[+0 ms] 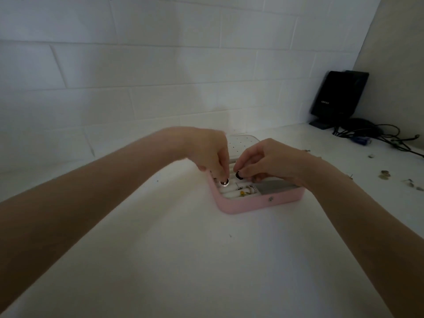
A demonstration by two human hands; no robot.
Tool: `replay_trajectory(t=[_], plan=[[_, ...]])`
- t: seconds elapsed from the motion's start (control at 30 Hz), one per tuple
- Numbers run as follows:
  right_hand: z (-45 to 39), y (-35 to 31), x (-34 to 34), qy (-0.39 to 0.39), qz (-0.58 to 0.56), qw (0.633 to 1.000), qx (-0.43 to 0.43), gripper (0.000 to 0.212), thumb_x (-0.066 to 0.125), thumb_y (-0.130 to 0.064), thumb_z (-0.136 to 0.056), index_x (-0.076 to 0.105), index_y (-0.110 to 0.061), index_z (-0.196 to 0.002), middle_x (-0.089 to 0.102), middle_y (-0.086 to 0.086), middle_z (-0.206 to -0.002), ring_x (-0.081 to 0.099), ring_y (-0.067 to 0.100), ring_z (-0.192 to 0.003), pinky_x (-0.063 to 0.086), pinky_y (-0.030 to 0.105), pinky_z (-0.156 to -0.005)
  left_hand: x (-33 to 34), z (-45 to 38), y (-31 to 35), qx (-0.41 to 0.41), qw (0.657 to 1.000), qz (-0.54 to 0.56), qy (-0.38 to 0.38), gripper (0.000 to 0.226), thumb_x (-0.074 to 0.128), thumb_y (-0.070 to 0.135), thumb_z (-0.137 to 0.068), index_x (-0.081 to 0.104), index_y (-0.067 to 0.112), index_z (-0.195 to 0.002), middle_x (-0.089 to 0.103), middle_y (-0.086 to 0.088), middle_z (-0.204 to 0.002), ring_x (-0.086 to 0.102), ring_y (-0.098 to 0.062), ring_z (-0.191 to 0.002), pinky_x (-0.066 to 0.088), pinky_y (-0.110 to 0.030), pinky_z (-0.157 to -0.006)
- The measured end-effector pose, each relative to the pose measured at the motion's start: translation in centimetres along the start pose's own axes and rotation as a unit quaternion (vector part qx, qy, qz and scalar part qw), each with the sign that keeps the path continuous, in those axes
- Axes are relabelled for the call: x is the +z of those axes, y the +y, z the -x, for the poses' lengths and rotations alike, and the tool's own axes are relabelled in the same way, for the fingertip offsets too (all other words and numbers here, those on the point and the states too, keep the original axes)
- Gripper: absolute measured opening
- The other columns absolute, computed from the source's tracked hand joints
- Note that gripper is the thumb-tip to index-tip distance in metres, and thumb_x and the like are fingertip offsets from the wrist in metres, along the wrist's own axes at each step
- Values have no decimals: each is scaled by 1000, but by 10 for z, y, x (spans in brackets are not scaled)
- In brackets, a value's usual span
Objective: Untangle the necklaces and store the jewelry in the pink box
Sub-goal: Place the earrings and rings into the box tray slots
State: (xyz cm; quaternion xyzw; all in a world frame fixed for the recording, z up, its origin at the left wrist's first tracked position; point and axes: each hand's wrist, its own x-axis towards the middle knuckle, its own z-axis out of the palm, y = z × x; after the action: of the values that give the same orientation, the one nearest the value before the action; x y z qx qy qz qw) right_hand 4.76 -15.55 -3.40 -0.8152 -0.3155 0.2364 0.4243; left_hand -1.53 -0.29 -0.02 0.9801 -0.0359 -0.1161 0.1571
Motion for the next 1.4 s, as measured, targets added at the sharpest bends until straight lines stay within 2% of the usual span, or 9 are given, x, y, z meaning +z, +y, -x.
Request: replay_trajectory(t=[0.1,0.2,0.4,0.57,0.87,0.97,1.1,1.27,1.4], plan=[[0,0,0,-5,2,1000,3,11,67,5,-79,69,-6,-82,65,3,-66,57,6,-53,47,15,-52,-12,-2,-7,-47,997,62,-24,10,73,22,-78,73,19,-87,57,10,-65,50,-2,-63,43,-9,-53],[-1,-1,-1,-9,10,1000,5,10,66,4,-80,69,-4,-84,66,5,-71,57,5,-53,48,15,-54,-11,-7,-10,-70,993,75,-58,14,72,22,-79,72,17,-92,58,9,-71,49,-4,-69,45,-12,-59],[-1,-1,0,-8,12,1000,1,11,65,5,-80,69,-5,-82,64,6,-71,56,5,-53,48,13,-54,-8,-10,-11,-74,992,88,-45,17,73,22,-78,73,16,-94,59,8,-72,49,-5,-72,43,-13,-60],[-2,-1,-1,-10,18,1000,0,11,66,4,-80,69,-5,-83,65,6,-71,56,5,-53,48,14,-54,-6,-10,-11,-79,991,91,-61,13,73,23,-78,72,18,-90,59,8,-73,48,-5,-72,43,-12,-60],[-2,-1,0,-12,13,1000,-2,11,65,5,-80,69,-6,-82,65,5,-69,56,5,-53,47,14,-52,-6,-11,-17,-87,992,80,-39,3,73,22,-78,71,23,-79,57,8,-72,47,-4,-68,41,-13,-59],[-2,-1,0,-11,16,1000,-3,11,66,4,-80,69,-5,-83,64,5,-70,56,7,-55,48,14,-54,-4,-12,-16,-86,993,69,-37,5,73,23,-78,69,25,-76,56,11,-68,48,-3,-68,41,-14,-60],[-2,-1,0,-12,17,1000,-3,11,65,4,-80,69,-5,-82,64,5,-69,56,5,-53,47,14,-53,-5,-14,-15,-76,996,41,-30,11,73,25,-78,67,30,-69,55,15,-62,46,0,-60,37,-11,-54],[-2,-1,0,-14,18,1000,-5,11,65,4,-80,69,-7,-82,64,5,-70,56,3,-52,47,14,-52,-4,-16,-14,-59,998,16,-25,10,74,24,-75,68,28,-69,57,14,-64,46,-2,-62,36,-14,-54],[-3,0,0,-17,13,1000,-5,11,65,5,-80,69,-5,-83,65,5,-70,56,5,-53,47,14,-52,-3,-18,-15,-57,998,2,-18,17,76,25,-75,61,25,-68,53,11,-66,45,-3,-60,35,-15,-53]])
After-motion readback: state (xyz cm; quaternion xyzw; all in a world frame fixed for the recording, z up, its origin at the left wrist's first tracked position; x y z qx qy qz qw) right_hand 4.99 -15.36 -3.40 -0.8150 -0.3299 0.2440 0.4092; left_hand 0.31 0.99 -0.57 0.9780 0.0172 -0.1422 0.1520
